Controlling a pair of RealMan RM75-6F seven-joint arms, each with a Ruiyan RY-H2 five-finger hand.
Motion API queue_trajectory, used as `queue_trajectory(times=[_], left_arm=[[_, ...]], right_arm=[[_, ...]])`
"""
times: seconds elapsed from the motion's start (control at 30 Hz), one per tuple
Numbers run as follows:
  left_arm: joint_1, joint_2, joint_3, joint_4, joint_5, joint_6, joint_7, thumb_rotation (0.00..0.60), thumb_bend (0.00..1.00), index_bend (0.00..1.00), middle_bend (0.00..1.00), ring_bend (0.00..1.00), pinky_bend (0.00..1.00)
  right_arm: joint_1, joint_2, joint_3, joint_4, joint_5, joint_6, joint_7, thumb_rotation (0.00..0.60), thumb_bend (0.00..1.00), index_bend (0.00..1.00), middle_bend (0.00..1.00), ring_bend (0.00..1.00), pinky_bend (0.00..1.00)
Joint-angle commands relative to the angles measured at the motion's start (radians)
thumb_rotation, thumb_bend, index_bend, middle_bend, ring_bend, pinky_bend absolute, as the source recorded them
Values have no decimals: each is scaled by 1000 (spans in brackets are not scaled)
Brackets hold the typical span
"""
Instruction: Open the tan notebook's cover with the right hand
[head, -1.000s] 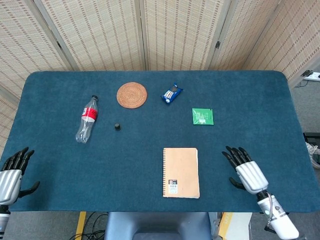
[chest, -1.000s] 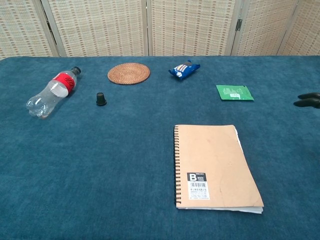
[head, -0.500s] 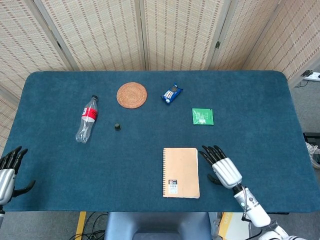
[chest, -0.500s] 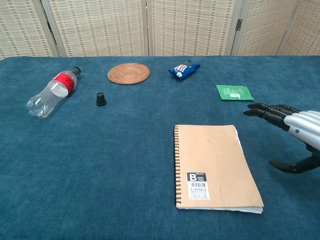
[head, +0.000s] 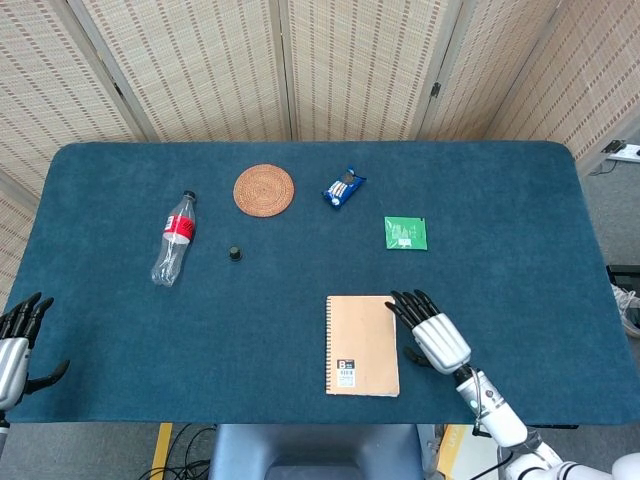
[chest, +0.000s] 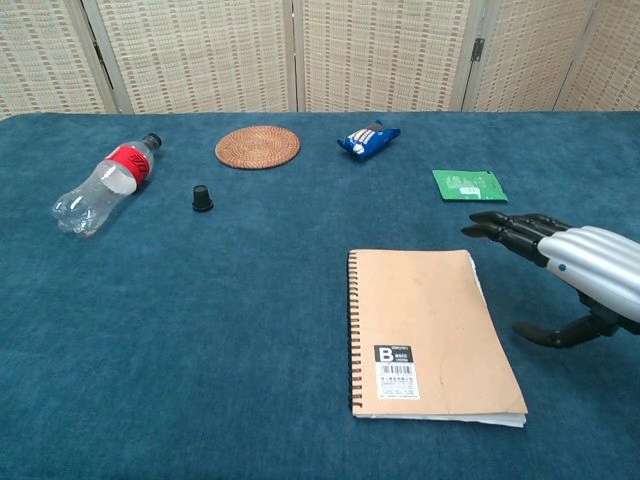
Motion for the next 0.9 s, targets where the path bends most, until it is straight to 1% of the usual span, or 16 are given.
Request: queue_trajectory(times=[0.03,0.9], left_arm=[[0,0,0,0,1,0,0,600,272,80,40,27,129],[4,6,0,-3,1,1,-18,600,272,81,40,27,129]], right_arm=[[1,-3,-4,6,4,0,3,600,357,0,0,0,0],[47,-37,-4,47,53,-49,65,600,357,0,0,0,0]])
